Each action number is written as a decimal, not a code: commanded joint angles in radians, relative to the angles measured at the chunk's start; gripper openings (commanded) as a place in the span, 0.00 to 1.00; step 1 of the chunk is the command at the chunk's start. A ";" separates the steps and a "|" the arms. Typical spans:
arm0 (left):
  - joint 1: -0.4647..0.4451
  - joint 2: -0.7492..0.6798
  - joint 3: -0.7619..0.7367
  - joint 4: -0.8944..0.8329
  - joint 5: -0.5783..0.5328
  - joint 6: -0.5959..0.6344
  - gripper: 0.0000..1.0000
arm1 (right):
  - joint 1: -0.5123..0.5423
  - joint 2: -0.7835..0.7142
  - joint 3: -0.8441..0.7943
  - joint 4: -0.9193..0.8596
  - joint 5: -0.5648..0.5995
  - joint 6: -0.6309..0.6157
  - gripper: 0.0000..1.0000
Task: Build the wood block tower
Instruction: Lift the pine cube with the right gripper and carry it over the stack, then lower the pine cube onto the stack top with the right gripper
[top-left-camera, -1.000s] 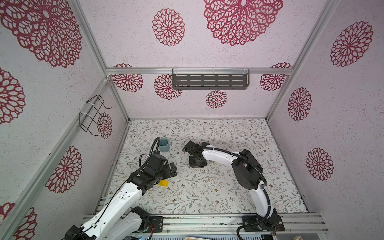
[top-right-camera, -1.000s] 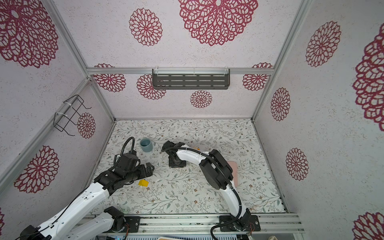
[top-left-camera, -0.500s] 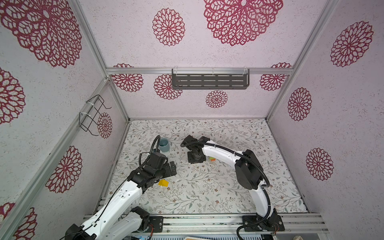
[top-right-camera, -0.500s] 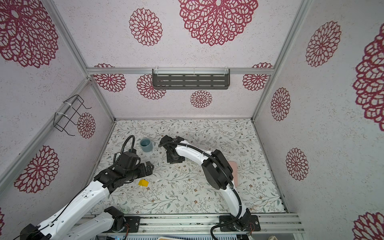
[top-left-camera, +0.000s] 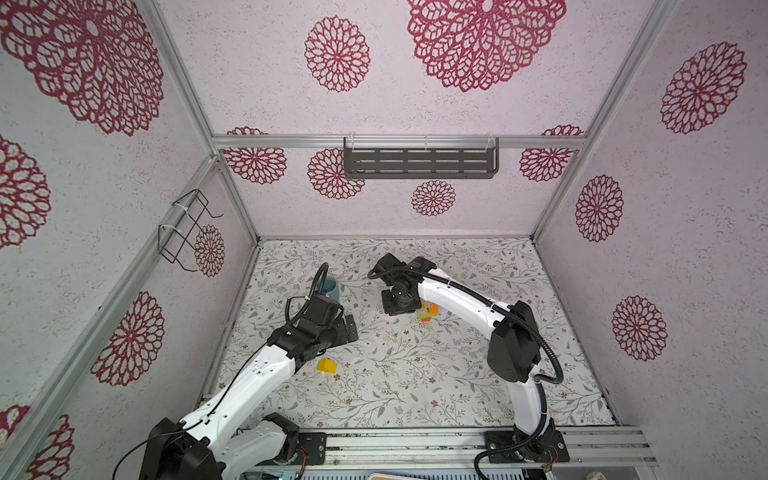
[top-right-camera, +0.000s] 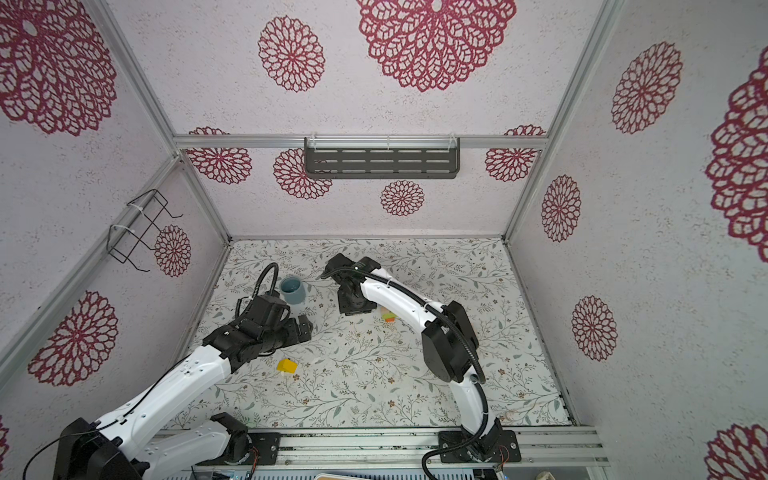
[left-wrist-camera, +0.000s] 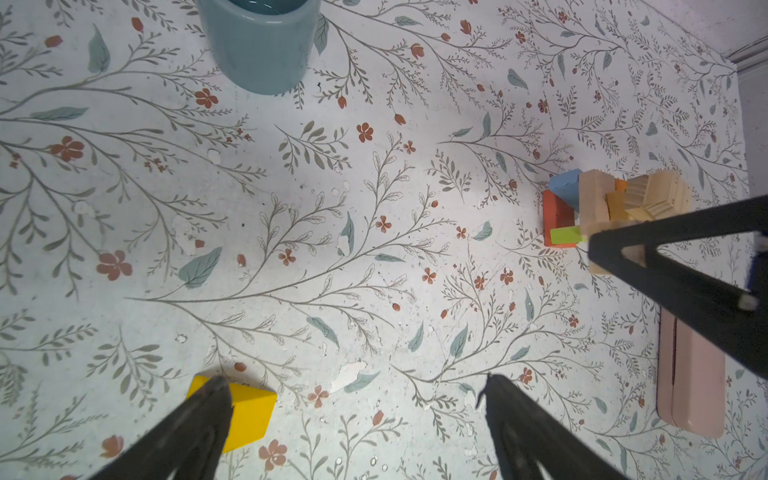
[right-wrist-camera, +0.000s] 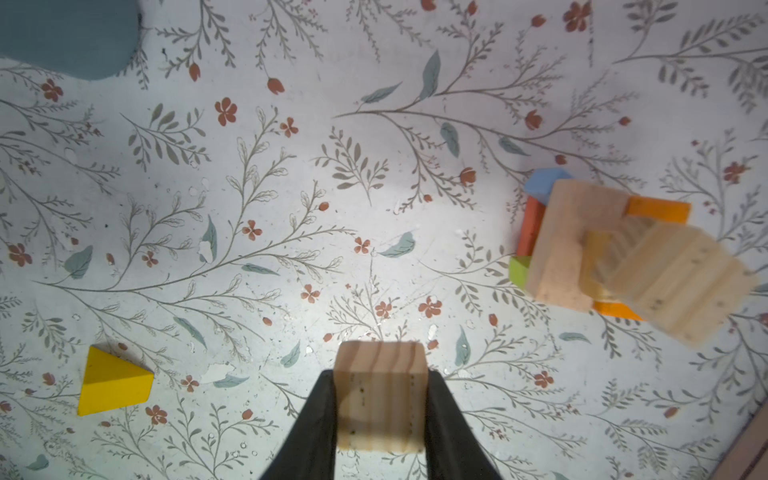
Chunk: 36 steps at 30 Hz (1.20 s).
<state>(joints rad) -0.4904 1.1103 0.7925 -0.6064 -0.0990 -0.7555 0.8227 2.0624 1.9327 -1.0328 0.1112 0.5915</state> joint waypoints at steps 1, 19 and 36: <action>-0.007 0.022 0.047 0.039 -0.017 0.005 0.98 | -0.036 -0.069 0.029 -0.083 0.022 -0.057 0.30; -0.010 0.229 0.196 0.056 0.007 0.025 0.97 | -0.197 -0.126 -0.001 -0.122 -0.014 -0.176 0.30; -0.011 0.306 0.235 0.060 -0.001 0.052 0.98 | -0.235 -0.061 0.056 -0.144 -0.037 -0.213 0.30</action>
<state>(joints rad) -0.4931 1.4075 1.0073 -0.5610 -0.0887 -0.7219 0.5953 2.0033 1.9484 -1.1381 0.0750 0.3992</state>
